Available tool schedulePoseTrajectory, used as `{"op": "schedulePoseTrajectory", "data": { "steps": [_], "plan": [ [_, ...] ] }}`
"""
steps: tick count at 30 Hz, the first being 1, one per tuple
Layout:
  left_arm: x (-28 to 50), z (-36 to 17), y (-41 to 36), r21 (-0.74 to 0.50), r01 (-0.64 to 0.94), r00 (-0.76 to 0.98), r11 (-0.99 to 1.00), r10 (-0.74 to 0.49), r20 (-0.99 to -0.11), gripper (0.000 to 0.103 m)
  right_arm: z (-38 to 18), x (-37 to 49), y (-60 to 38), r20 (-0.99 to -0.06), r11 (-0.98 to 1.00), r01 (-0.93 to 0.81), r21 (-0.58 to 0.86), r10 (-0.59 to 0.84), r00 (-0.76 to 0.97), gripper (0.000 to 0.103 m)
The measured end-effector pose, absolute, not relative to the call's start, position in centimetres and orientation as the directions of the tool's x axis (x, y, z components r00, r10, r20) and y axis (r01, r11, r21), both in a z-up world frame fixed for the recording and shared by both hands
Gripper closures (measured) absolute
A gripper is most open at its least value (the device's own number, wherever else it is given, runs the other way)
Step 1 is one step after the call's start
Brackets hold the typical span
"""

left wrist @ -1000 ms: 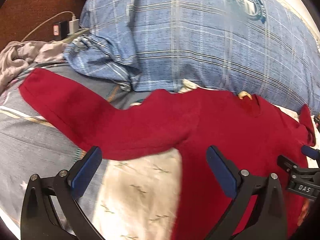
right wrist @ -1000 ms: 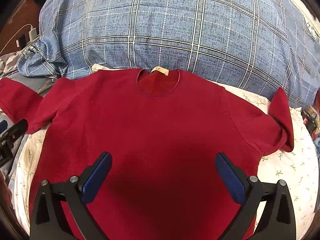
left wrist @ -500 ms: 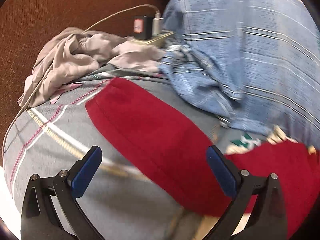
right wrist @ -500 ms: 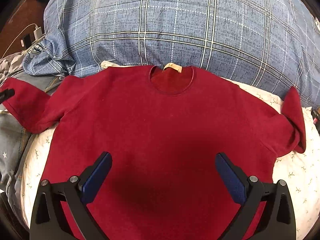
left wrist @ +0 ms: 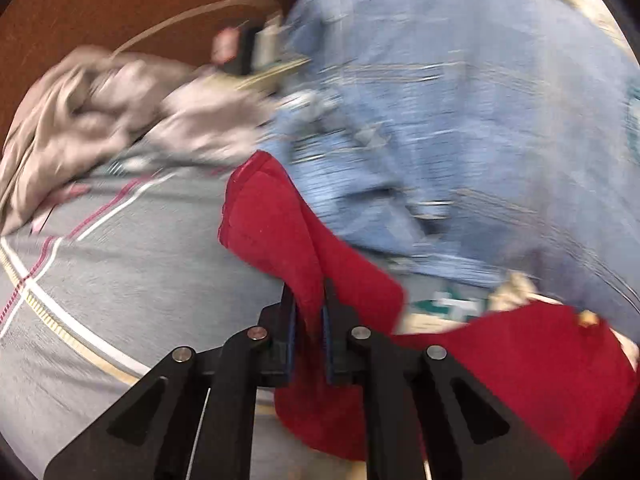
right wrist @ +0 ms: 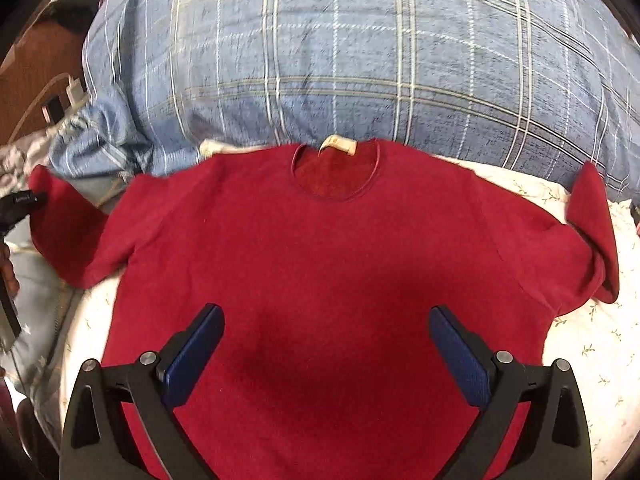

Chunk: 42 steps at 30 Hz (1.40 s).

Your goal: Fold small clothes

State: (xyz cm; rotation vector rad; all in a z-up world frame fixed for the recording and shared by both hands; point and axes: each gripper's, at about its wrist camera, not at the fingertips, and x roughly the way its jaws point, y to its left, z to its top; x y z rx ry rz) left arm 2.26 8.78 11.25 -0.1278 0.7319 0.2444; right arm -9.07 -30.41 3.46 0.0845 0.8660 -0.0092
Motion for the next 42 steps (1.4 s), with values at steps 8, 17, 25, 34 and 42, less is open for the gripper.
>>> {"op": "schedulePoseTrajectory", "data": {
  "steps": [8,17,25,34,42],
  "plan": [
    [0.3,16.7,-6.9,-0.147,0.128,0.777,0.981,-0.191,-0.6,0.095,6.0,-10.8,-37.0,-0.703,0.97,0.12,0.21,0.065,0.708,0.006],
    [-0.7,13.3,-23.4,-0.192,0.393,0.632,0.899,-0.416,-0.654,0.095,5.4,-13.4,-44.6,-0.734,0.944,0.288,0.162,-0.079,0.674,0.006],
    [-1.9,8.9,-26.6,-0.253,0.464,0.497,0.849,-0.486,-0.719,0.033,5.0,-14.2,-47.6,-0.738,0.925,0.333,0.182,-0.095,0.668,0.006],
    [-3.6,11.6,-15.6,0.052,0.305,0.74,0.951,-0.202,-0.641,0.025,4.3,-10.5,-45.3,-0.737,0.953,0.249,0.174,-0.042,0.675,0.006],
    [-1.1,6.1,-10.8,0.092,0.13,0.687,0.987,-0.022,-0.727,0.025,0.2,-4.7,-44.8,-0.811,0.97,0.237,0.056,-0.094,0.577,0.063]
  ]
}}
